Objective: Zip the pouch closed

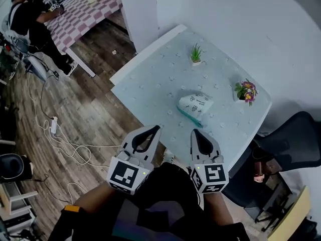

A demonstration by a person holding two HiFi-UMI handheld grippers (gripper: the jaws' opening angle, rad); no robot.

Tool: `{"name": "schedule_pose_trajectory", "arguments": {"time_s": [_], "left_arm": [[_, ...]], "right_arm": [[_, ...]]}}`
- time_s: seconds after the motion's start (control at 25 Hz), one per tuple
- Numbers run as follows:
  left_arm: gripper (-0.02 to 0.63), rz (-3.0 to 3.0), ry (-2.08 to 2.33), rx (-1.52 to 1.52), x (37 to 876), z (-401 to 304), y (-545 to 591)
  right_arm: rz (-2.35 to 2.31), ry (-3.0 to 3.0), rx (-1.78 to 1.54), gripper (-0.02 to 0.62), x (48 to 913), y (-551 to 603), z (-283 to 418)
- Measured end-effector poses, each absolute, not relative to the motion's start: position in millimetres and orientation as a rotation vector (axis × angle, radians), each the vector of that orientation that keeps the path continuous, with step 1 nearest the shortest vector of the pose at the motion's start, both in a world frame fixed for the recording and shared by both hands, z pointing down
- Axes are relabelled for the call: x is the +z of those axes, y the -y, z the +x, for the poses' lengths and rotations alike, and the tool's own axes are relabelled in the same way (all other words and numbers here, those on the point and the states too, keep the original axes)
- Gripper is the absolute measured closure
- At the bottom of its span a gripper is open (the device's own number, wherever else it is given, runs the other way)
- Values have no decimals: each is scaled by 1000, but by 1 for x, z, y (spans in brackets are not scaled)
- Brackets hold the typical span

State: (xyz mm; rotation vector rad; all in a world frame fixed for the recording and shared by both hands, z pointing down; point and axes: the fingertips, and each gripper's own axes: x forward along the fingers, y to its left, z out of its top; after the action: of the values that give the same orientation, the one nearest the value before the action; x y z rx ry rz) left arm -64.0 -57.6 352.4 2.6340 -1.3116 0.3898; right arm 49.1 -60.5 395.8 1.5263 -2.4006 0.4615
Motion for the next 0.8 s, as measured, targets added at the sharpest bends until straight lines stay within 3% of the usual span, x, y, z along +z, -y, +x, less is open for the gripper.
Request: {"name": "schedule_pose_trajectory", "arguments": {"time_s": [0.48, 0.8], "left_arm": [[597, 2663, 1189, 537, 404, 2, 84], [594, 2658, 1044, 643, 454, 18, 96]], "right_arm": [[1447, 2197, 400, 577, 454, 68, 117], [1297, 2051, 328, 520, 502, 73, 127]]}}
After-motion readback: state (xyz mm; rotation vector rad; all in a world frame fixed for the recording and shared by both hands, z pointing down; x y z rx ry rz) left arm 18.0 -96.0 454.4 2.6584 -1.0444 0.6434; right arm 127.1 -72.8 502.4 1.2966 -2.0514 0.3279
